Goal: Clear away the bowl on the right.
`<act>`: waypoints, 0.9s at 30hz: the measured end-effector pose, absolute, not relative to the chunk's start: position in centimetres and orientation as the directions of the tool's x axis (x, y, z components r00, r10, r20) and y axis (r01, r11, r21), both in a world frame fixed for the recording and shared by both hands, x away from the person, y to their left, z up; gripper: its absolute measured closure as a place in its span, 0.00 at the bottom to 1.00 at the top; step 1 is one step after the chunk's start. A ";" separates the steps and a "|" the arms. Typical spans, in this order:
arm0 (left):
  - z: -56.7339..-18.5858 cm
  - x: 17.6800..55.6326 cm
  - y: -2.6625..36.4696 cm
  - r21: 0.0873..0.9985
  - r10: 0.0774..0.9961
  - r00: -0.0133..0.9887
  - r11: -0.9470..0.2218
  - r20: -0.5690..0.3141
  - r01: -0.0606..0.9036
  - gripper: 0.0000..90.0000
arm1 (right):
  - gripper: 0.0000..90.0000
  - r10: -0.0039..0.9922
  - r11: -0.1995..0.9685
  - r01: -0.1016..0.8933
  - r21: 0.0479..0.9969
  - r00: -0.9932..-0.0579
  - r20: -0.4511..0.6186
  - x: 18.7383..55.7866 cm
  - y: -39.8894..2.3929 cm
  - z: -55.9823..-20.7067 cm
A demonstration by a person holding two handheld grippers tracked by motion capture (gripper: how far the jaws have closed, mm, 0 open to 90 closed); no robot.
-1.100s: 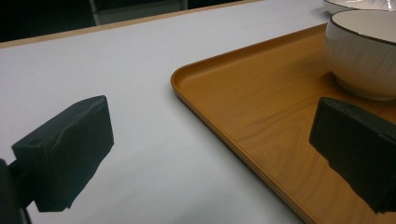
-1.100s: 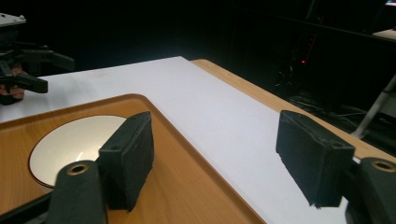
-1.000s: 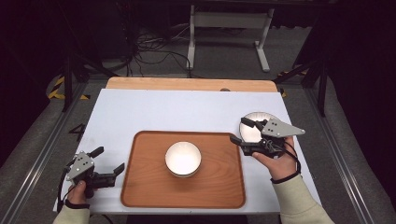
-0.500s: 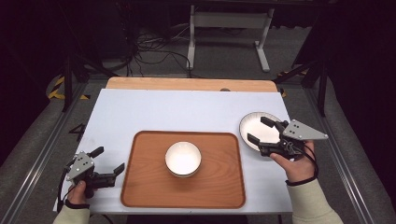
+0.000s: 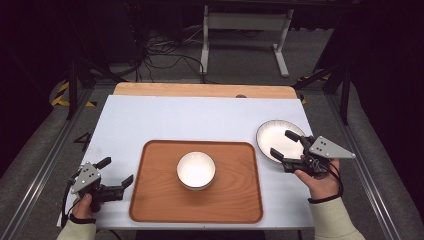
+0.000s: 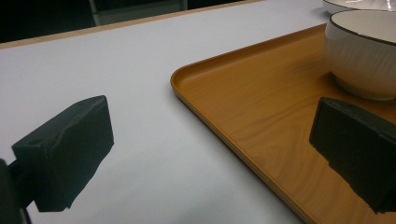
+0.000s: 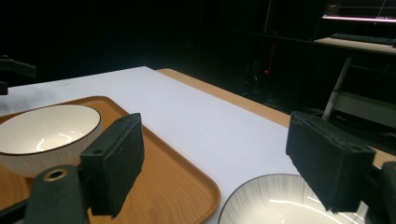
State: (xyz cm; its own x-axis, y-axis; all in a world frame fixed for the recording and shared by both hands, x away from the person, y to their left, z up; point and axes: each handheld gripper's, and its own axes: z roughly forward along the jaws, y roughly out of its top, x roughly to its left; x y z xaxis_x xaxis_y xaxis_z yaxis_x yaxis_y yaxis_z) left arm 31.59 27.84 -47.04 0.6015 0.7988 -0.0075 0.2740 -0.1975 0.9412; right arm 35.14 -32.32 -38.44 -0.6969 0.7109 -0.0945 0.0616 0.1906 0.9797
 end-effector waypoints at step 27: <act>-47.0 31.6 27.9 0.941 0.797 0.604 -0.199 -0.007 0.273 0.00 | 0.16 0.738 0.173 0.119 0.978 -0.673 -0.049 34.7 -33.4 -43.1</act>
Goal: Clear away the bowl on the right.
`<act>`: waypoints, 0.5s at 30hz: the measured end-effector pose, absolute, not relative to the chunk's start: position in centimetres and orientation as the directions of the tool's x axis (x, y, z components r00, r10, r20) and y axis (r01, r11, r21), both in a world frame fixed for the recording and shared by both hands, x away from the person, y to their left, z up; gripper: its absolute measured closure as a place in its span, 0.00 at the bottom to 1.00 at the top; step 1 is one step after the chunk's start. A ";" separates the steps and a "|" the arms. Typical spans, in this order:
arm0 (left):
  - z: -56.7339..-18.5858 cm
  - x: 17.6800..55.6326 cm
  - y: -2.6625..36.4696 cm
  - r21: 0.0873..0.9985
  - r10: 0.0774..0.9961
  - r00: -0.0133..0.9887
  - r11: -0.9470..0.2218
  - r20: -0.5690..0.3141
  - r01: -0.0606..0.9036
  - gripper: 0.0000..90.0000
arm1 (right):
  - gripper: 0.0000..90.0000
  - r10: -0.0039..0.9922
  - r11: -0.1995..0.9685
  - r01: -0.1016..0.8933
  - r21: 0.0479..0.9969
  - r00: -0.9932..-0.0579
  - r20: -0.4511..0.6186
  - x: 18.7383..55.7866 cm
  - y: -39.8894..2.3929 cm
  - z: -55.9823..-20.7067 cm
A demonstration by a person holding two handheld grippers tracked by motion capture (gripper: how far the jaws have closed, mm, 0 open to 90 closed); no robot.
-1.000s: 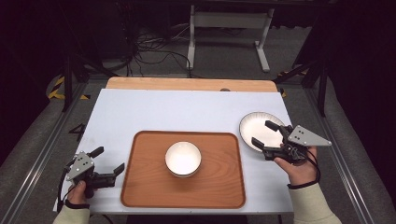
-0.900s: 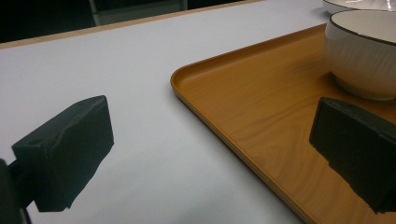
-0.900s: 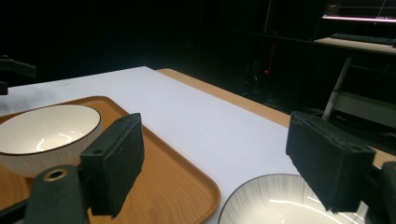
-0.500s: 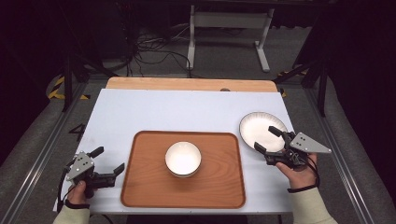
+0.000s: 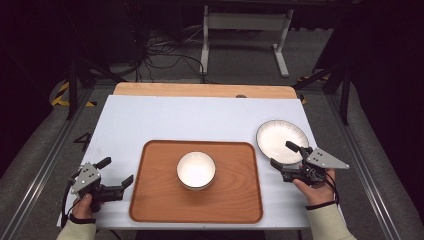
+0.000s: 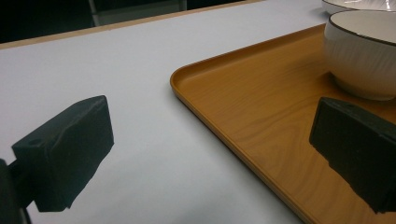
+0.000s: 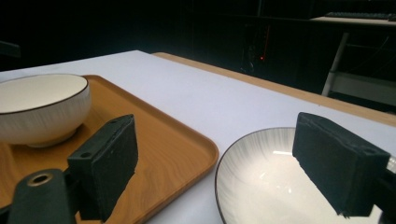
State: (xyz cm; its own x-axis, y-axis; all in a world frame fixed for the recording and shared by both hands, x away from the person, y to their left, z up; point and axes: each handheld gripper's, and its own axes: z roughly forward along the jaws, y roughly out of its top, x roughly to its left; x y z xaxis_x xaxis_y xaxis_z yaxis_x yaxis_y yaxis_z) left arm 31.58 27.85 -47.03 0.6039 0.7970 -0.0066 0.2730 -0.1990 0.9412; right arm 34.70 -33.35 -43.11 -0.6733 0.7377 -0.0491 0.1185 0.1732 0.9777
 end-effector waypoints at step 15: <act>-47.0 31.6 27.8 0.942 0.796 0.606 -0.199 -0.007 0.271 0.01 | 0.16 0.735 0.196 0.174 0.965 -0.678 -0.027 34.4 -33.2 -45.0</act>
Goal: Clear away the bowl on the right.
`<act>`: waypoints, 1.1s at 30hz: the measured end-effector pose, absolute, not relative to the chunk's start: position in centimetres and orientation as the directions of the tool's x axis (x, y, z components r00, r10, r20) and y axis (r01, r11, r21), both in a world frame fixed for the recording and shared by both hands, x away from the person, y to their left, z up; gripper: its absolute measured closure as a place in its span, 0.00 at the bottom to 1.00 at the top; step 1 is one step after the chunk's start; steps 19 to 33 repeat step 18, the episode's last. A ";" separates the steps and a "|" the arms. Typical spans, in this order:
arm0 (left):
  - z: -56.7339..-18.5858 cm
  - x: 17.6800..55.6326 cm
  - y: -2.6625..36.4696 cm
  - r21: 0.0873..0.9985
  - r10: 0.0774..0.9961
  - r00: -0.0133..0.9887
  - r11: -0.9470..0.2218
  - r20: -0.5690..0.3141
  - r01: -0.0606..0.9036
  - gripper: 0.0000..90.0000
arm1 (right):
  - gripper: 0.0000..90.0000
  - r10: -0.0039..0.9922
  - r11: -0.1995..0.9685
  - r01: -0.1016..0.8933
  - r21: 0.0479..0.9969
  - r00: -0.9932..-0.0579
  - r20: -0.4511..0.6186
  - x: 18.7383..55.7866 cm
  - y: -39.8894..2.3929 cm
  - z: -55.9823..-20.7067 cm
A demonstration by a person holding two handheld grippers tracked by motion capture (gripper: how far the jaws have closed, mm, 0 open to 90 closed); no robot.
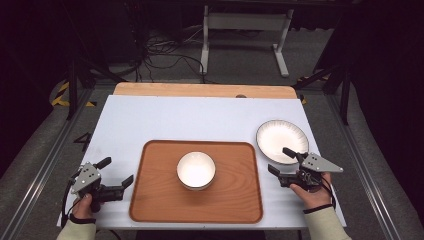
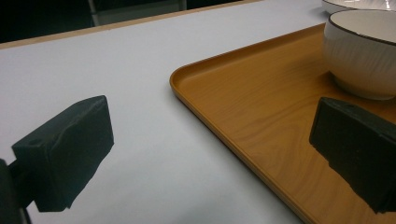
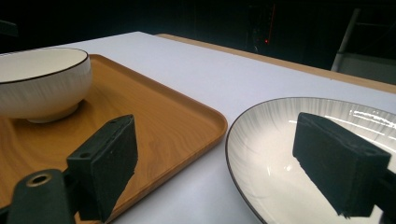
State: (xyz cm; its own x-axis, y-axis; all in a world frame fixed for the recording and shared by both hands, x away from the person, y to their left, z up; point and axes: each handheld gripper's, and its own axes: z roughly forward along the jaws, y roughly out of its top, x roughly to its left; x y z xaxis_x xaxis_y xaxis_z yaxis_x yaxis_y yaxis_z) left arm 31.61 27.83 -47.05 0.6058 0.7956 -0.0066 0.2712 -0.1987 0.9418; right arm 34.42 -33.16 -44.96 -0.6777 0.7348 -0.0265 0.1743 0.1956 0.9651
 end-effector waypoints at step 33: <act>-47.1 31.6 27.8 0.942 0.795 0.606 -0.200 -0.005 0.270 0.00 | 0.13 0.723 0.219 0.192 0.957 -0.690 -0.027 34.6 -33.0 -45.5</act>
